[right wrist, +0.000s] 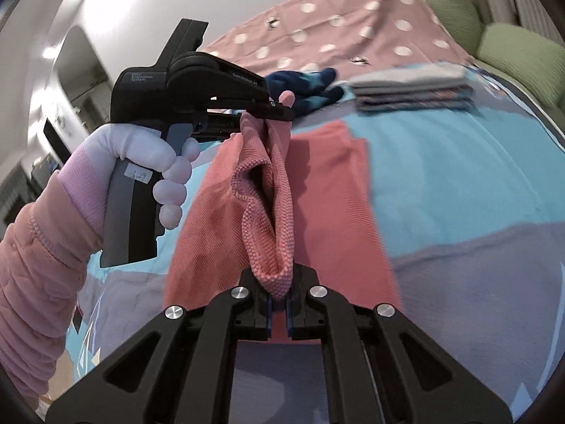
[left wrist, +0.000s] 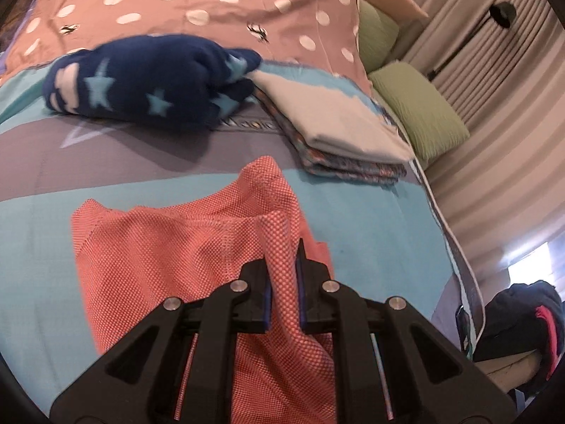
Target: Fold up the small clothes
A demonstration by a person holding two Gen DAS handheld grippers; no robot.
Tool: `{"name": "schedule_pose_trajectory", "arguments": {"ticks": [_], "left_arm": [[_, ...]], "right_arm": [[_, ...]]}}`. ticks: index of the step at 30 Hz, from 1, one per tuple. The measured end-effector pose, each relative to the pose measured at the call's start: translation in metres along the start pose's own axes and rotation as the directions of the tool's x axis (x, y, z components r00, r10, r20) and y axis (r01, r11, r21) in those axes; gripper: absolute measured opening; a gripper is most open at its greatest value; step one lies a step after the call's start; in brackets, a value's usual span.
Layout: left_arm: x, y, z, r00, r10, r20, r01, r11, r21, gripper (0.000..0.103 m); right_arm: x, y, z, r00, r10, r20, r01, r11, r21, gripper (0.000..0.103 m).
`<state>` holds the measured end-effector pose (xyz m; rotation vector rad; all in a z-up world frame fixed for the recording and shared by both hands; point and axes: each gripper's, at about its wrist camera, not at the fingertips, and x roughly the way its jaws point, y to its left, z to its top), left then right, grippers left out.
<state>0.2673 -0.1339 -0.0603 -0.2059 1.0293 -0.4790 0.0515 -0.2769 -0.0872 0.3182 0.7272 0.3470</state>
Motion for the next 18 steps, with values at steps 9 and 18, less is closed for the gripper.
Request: {"name": "schedule_pose_trajectory", "arguments": {"ticks": [9, 18], "left_arm": [[0.041, -0.029, 0.0, 0.99, 0.126, -0.059, -0.122, 0.99, 0.072, 0.014], [-0.015, -0.054, -0.005, 0.994, 0.087, 0.073, -0.097, 0.984, 0.148, 0.05]], "right_arm": [[0.0, -0.031, -0.006, 0.998, 0.045, -0.039, -0.04, 0.992, 0.117, 0.006], [0.0, -0.053, -0.016, 0.991, 0.101, -0.084, -0.082, 0.976, 0.203, 0.015]]}}
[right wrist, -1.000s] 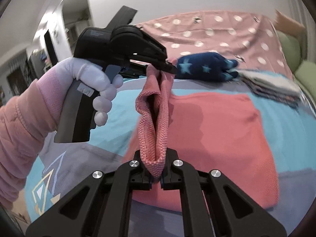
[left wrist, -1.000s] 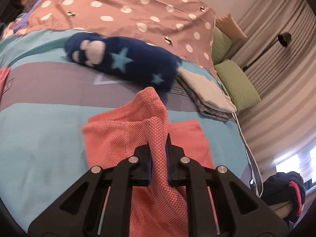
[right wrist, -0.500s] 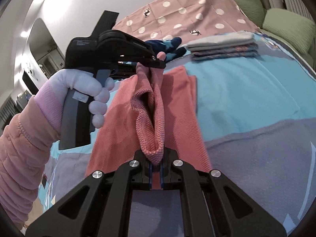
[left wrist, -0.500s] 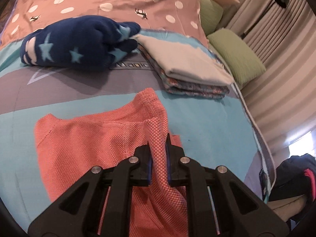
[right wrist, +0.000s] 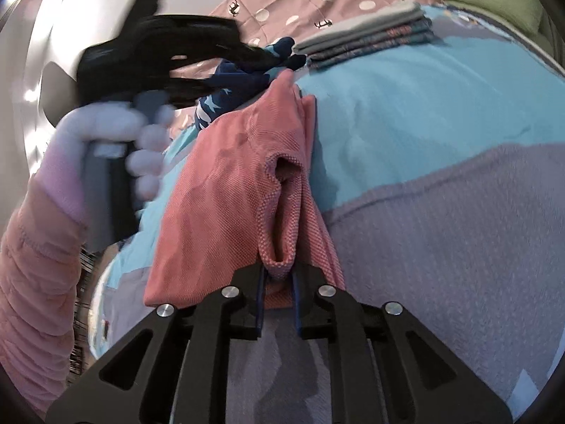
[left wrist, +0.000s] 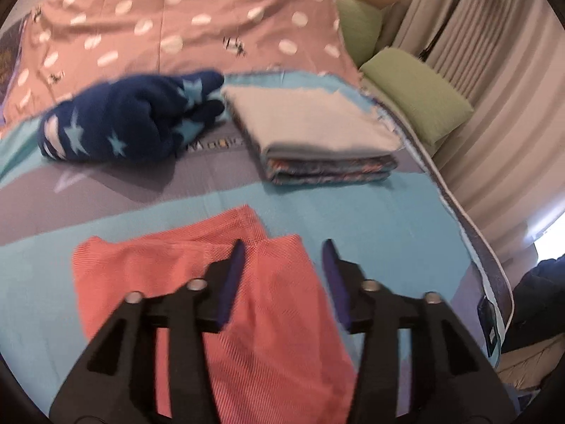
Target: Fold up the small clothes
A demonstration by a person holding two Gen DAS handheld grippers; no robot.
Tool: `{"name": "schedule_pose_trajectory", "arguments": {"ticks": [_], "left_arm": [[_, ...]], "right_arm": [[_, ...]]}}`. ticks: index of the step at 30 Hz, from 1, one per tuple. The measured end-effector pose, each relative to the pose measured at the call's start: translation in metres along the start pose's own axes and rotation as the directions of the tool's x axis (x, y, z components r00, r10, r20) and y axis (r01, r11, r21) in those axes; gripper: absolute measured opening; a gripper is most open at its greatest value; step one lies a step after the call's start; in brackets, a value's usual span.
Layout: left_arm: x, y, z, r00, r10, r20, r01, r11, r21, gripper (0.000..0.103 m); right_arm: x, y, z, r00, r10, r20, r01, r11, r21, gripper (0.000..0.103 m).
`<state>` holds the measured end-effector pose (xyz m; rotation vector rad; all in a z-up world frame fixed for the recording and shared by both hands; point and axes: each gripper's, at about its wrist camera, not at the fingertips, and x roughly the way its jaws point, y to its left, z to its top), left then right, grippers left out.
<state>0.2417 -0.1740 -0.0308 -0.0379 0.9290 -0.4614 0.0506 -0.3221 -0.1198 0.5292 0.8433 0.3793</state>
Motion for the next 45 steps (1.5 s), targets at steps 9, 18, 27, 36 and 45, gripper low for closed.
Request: {"name": "schedule_pose_trajectory", "arguments": {"ticks": [9, 18, 27, 36, 45], "left_arm": [[-0.086, 0.029, -0.115, 0.995, 0.079, 0.055, -0.085, 0.988, 0.13, 0.064], [-0.116, 0.043, -0.229, 0.992, 0.125, -0.009, -0.123, 0.982, 0.141, 0.065], [-0.105, 0.035, -0.228, 0.972, 0.23, 0.052, -0.235, 0.96, 0.149, 0.064], [-0.097, 0.039, -0.231, 0.956, 0.291, 0.031, -0.293, 0.949, 0.116, 0.066], [-0.096, 0.04, -0.234, 0.95, 0.31, 0.033, -0.311, 0.945, 0.096, 0.068]], "right_arm": [[-0.002, -0.01, -0.002, 0.998, 0.059, -0.016, -0.059, 0.998, 0.037, 0.02], [-0.006, -0.004, 0.007, 0.998, 0.061, 0.019, -0.061, 0.998, 0.006, 0.013], [-0.013, -0.003, 0.01, 0.999, 0.035, 0.036, -0.035, 0.999, -0.001, 0.013], [-0.014, 0.0, 0.01, 0.999, 0.042, 0.024, -0.042, 0.999, -0.002, 0.015], [0.003, 0.002, 0.006, 0.999, 0.029, -0.038, -0.03, 1.0, -0.006, 0.011]]}}
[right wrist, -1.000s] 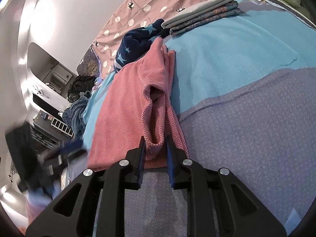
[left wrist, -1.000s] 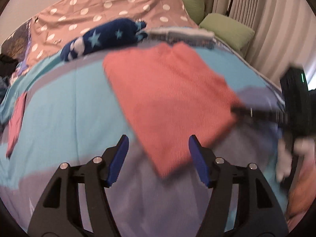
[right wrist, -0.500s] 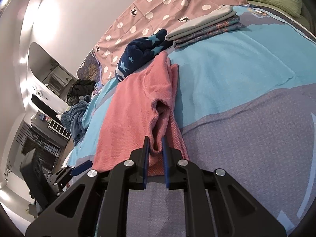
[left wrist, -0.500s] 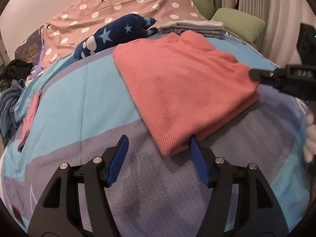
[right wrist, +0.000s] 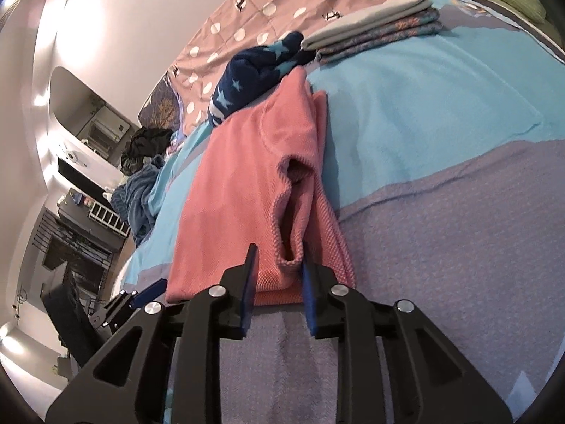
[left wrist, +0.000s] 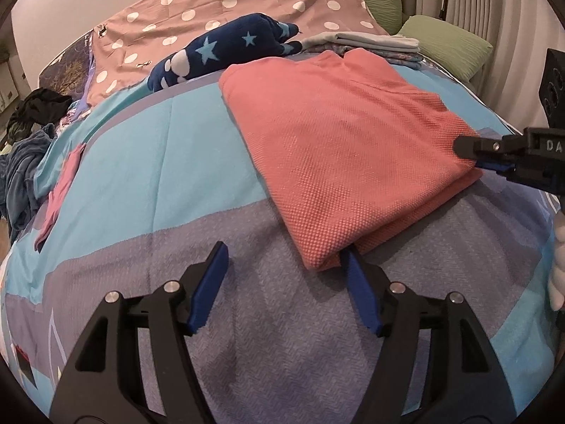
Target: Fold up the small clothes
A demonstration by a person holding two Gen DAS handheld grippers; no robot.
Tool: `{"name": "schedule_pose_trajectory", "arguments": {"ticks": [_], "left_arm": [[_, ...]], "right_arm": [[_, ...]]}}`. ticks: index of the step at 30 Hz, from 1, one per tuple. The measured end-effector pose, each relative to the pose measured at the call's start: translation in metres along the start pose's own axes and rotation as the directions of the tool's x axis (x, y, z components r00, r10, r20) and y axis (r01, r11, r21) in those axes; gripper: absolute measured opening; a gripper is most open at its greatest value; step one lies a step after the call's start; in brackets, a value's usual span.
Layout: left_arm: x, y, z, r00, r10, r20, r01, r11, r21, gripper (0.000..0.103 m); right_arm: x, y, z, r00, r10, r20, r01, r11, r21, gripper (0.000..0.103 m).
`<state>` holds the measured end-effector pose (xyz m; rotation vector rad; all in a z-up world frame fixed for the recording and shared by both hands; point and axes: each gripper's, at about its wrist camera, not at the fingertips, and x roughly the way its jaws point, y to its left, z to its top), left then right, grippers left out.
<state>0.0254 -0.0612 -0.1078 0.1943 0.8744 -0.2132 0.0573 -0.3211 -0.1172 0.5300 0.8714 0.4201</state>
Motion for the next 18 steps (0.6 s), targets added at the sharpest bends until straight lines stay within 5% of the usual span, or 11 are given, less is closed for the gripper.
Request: {"name": "schedule_pose_trajectory", "arguments": {"ticks": [4, 15, 18], "left_arm": [[0.001, 0.003, -0.001, 1.0, 0.029, -0.007, -0.029, 0.999, -0.015, 0.069], [0.004, 0.013, -0.006, 1.0, -0.004, -0.011, 0.003, 0.997, -0.073, 0.07], [0.0, 0.014, -0.008, 1.0, -0.019, -0.005, 0.019, 0.997, -0.077, 0.061]], "right_arm": [[-0.011, -0.01, 0.003, 0.998, -0.033, 0.053, 0.031, 0.999, 0.037, 0.005], [-0.005, -0.019, 0.001, 1.0, -0.031, 0.0, 0.031, 0.999, 0.039, 0.011], [-0.017, -0.016, 0.001, 0.999, -0.034, 0.025, 0.033, 0.999, 0.039, 0.012]]}}
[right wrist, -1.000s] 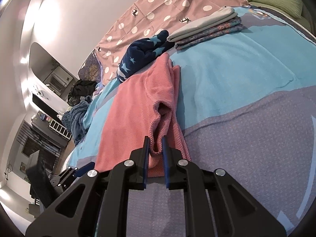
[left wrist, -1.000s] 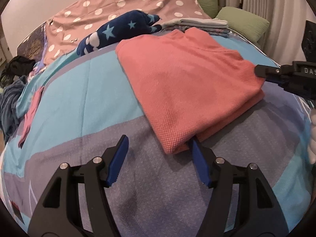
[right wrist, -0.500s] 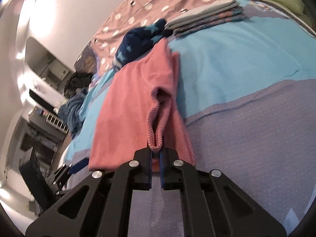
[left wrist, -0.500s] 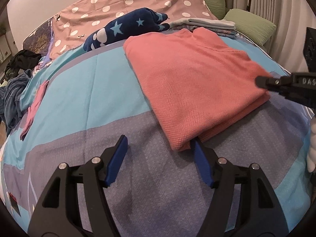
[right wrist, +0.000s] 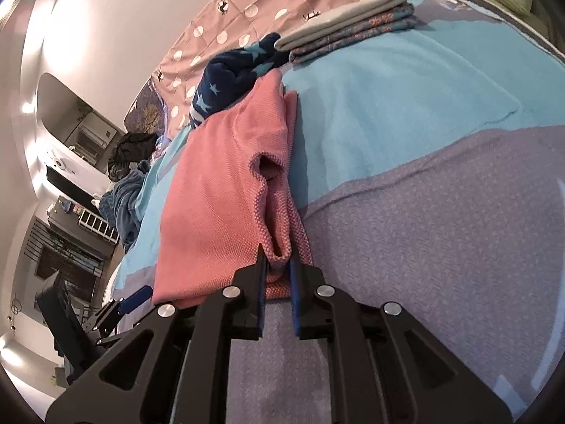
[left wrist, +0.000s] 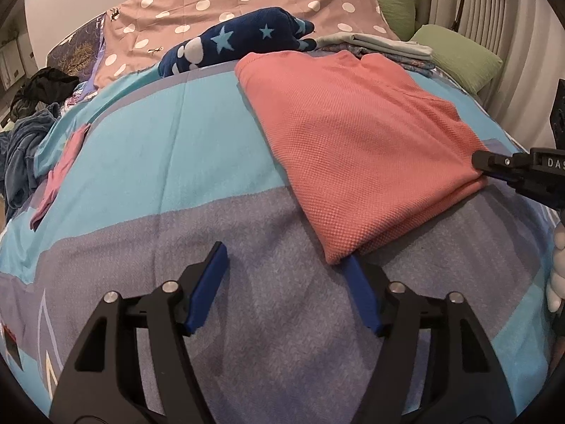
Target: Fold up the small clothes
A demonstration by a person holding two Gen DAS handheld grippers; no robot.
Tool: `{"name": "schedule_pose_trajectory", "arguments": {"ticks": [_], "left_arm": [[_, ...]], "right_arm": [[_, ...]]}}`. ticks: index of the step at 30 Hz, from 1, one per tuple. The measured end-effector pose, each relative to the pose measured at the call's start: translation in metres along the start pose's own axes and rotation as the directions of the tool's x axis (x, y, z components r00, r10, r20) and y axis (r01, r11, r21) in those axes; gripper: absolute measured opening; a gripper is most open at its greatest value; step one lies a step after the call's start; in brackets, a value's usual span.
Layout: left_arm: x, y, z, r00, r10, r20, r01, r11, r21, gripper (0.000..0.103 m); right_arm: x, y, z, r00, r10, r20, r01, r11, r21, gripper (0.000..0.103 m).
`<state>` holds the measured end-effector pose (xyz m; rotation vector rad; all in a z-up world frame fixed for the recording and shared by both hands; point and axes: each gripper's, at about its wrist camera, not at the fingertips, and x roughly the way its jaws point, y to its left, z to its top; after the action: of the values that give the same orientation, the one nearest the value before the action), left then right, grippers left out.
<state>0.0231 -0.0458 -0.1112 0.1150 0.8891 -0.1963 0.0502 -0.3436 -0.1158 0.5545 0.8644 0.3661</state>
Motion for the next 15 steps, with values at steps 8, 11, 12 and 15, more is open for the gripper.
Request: {"name": "schedule_pose_trajectory", "arguments": {"ticks": [8, 11, 12, 15], "left_arm": [[-0.045, -0.003, 0.01, 0.983, -0.184, 0.027, 0.184, 0.983, -0.017, 0.014], [-0.057, -0.01, 0.024, 0.974, -0.214, 0.073, 0.214, 0.977, 0.005, 0.014], [-0.056, -0.012, 0.029, 0.973, -0.214, 0.08, 0.214, 0.977, 0.008, 0.014], [-0.027, -0.013, 0.042, 0.977, -0.205, 0.059, 0.205, 0.979, 0.005, 0.014]], "right_arm": [[-0.015, 0.035, 0.022, 0.997, 0.007, 0.079, 0.005, 0.989, -0.148, 0.013], [-0.004, 0.046, 0.03, 0.997, 0.041, 0.067, -0.028, 0.983, -0.184, 0.013], [0.004, 0.051, 0.033, 0.997, 0.055, 0.054, -0.043, 0.979, -0.199, 0.013], [0.032, 0.049, 0.036, 1.0, 0.006, 0.007, -0.004, 0.979, -0.205, 0.013]]}}
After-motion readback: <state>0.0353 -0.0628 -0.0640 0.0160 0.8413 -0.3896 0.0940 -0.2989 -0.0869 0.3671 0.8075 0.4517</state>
